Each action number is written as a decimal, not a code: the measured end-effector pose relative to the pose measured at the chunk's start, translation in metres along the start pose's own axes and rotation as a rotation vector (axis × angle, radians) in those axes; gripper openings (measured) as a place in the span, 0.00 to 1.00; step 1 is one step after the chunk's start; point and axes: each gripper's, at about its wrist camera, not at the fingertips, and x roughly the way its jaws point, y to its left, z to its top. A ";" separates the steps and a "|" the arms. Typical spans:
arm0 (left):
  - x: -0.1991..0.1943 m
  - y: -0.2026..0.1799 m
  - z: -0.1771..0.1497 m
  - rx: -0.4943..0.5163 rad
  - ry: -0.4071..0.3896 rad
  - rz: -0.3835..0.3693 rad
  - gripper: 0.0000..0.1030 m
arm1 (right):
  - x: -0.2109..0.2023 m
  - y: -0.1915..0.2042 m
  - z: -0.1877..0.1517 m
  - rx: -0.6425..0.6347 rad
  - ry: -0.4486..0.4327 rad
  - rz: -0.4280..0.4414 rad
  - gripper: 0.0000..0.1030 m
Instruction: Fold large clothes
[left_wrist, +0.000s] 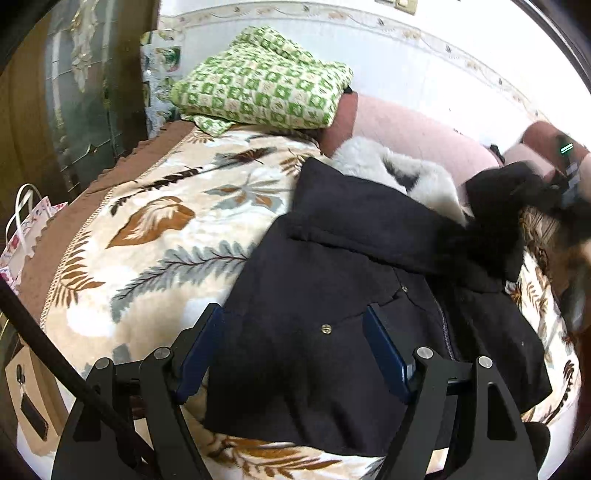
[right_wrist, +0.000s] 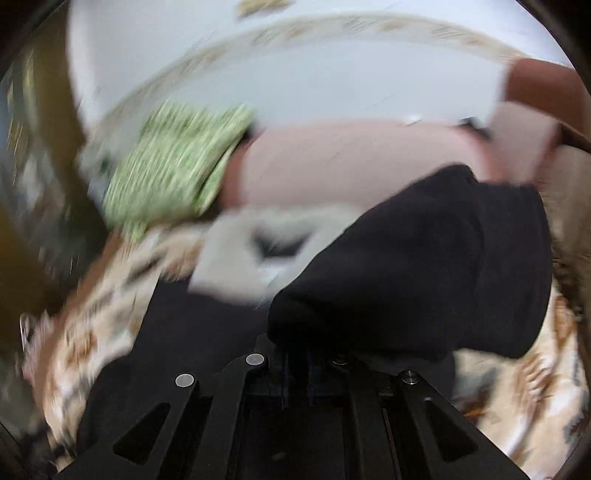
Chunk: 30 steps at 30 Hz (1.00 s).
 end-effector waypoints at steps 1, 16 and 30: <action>-0.003 0.003 0.000 -0.005 -0.006 0.000 0.74 | 0.022 0.023 -0.014 -0.042 0.049 0.002 0.08; 0.040 0.000 0.037 0.014 0.049 -0.072 0.77 | 0.031 0.060 -0.112 -0.148 0.098 0.122 0.66; 0.219 -0.090 0.121 -0.014 0.267 -0.310 0.77 | -0.014 -0.053 -0.114 0.220 -0.036 0.048 0.70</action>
